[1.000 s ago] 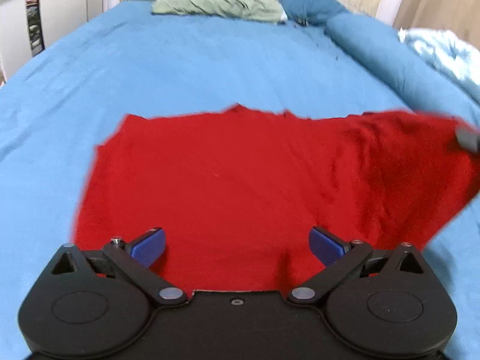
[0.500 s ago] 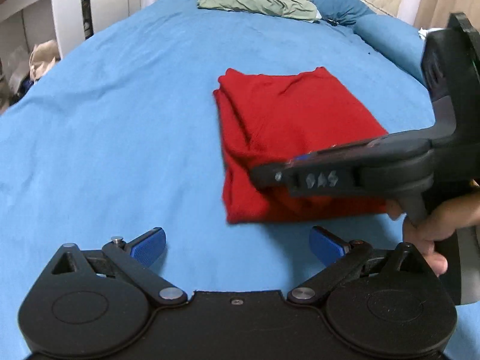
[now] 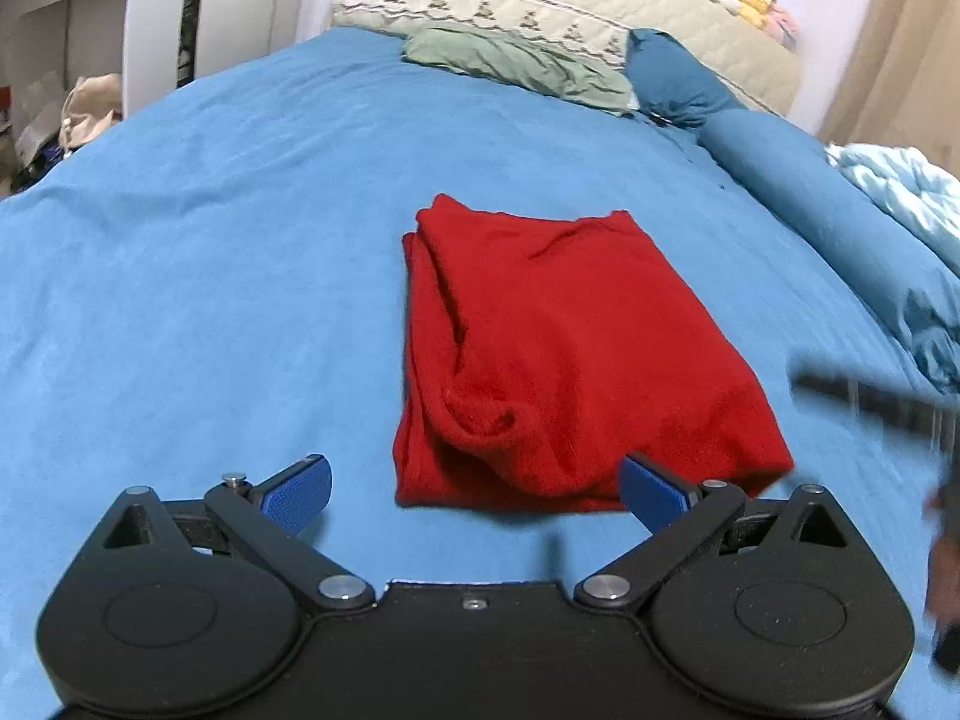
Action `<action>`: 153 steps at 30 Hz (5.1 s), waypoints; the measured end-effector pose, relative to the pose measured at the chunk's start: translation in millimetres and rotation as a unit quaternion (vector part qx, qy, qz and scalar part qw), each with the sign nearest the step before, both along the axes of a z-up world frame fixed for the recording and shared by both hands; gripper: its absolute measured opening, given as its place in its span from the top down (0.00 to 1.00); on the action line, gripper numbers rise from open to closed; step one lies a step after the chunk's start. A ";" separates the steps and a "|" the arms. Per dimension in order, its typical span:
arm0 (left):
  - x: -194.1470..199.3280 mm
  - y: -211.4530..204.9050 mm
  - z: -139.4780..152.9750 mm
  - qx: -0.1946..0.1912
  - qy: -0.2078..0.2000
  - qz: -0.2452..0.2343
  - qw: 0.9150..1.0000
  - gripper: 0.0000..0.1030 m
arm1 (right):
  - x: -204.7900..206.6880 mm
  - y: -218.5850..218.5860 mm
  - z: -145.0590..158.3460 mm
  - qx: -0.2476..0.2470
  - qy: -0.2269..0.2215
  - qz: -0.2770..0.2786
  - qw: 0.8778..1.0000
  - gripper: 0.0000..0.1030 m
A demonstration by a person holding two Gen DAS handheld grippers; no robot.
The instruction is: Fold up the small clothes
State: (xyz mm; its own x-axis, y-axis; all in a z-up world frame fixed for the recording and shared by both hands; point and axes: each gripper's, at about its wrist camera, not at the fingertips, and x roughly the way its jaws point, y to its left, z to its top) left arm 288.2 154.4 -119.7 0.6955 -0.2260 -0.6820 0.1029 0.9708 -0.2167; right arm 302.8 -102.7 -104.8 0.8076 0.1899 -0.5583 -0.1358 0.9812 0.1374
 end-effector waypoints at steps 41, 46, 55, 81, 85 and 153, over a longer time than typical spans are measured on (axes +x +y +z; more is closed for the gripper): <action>130.2 8.8 -1.6 -0.070 0.086 -0.021 0.994 0.10 | 112.8 -62.1 -7.7 0.136 0.159 -0.002 0.978 0.00; 136.2 0.4 -15.3 -0.048 0.093 -0.026 0.994 0.11 | 118.8 -58.4 -27.2 0.147 0.166 -0.001 0.975 0.00; 143.6 -4.8 -24.4 -0.035 0.079 -0.044 0.995 0.11 | 139.9 -46.6 -50.3 0.154 0.183 0.015 0.971 0.06; -36.5 -104.8 73.2 -0.059 -0.011 -0.133 0.989 0.76 | -61.2 -120.5 60.0 0.177 0.099 0.023 0.979 0.63; -68.8 -140.9 24.4 -0.036 0.013 -0.146 0.988 0.75 | -108.6 -139.3 12.2 0.164 0.123 -0.019 0.979 0.62; -305.3 -144.0 115.2 0.134 -0.043 -0.023 0.990 0.00 | -352.0 -63.9 115.3 -0.039 0.126 -0.141 0.981 0.00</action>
State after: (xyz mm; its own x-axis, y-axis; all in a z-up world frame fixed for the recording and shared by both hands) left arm -17.1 10.4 -4.6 0.7474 -0.0777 -0.6598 0.1551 0.9861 0.0596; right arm -49.2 -166.6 10.4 0.6568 -0.0728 -0.7506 0.1707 0.9839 0.0539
